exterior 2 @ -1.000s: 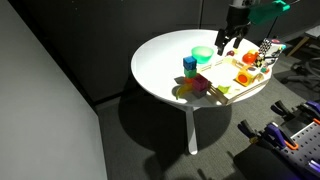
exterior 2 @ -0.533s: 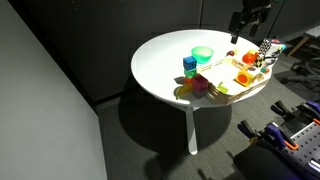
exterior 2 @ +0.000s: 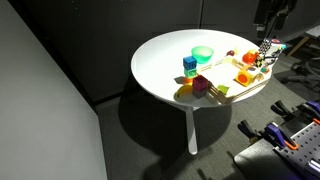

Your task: Put the yellow block in the crate

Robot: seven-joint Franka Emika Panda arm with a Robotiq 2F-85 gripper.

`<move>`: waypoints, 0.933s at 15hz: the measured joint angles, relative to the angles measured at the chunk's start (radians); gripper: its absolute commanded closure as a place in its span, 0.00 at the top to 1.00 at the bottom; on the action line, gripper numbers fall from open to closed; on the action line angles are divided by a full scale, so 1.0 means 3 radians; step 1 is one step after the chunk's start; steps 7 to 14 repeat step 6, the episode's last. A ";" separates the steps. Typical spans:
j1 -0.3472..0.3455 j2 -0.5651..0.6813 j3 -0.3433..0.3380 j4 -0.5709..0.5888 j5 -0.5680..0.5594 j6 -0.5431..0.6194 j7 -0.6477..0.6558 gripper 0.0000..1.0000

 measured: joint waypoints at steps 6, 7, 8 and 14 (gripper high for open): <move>0.0005 -0.0147 -0.0003 -0.0025 0.0000 -0.0184 -0.0270 1.00; 0.0005 -0.0147 -0.0003 -0.0025 0.0000 -0.0184 -0.0270 1.00; 0.0005 -0.0147 -0.0003 -0.0025 0.0000 -0.0184 -0.0270 1.00; 0.0005 -0.0147 -0.0003 -0.0025 0.0000 -0.0184 -0.0270 1.00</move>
